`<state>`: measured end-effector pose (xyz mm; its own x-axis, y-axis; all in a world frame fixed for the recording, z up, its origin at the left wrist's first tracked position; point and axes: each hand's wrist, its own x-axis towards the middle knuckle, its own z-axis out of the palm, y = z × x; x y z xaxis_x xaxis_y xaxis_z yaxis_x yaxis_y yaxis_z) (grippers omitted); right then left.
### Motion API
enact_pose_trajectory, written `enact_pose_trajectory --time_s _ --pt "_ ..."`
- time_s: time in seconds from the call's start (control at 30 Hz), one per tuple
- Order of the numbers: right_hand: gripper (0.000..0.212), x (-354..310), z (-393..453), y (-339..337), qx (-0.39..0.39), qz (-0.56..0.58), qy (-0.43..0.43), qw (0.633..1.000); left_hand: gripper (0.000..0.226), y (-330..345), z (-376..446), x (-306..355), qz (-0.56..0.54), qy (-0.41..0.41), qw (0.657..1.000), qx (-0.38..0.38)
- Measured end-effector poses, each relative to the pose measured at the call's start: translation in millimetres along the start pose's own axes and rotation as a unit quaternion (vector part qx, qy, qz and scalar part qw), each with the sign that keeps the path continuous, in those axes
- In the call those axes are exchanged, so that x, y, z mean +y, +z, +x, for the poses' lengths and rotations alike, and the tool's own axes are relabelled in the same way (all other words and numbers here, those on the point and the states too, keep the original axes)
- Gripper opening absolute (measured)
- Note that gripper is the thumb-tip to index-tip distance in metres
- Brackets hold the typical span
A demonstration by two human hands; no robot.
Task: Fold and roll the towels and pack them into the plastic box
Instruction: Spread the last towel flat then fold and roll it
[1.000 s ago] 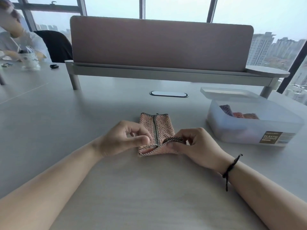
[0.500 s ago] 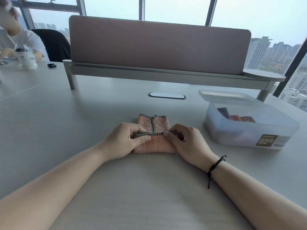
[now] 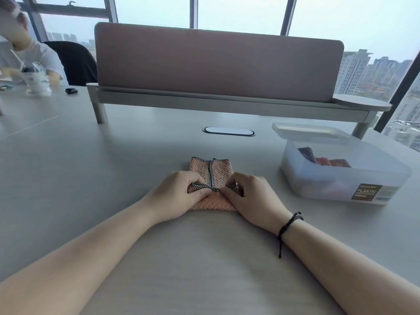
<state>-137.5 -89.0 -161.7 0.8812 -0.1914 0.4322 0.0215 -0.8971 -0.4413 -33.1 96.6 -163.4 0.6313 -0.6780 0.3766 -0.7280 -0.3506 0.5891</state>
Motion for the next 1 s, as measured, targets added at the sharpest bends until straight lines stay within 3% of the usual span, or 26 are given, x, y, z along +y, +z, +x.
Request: enact_pose_trajectory --time_s 0.33,0.47,0.57,0.7,0.8,1.0 --pt "0.025 -1 -1 3 -0.002 -0.035 0.007 0.999 0.027 1 -3 1 0.112 0.001 0.993 0.039" --pt "0.030 -1 -2 1 0.024 -0.041 0.035 0.998 0.031 -3 -7 8 0.163 0.054 0.978 0.121" --pt "0.026 0 -5 -6 0.100 -0.026 0.036 0.994 0.021 -9 -8 14 0.138 0.148 0.965 0.165" --pt "0.015 5 -12 -14 0.153 -0.038 -0.035 0.987 0.013 -2 -16 20 0.072 0.239 0.967 0.048" --pt "0.011 5 -14 -13 0.154 -0.023 -0.082 0.984 0.028 4 -18 17 0.084 0.209 0.973 -0.044" --pt "0.004 -4 -18 -15 0.092 0.007 -0.136 0.986 0.042 1 -19 11 0.027 0.143 0.980 -0.133"
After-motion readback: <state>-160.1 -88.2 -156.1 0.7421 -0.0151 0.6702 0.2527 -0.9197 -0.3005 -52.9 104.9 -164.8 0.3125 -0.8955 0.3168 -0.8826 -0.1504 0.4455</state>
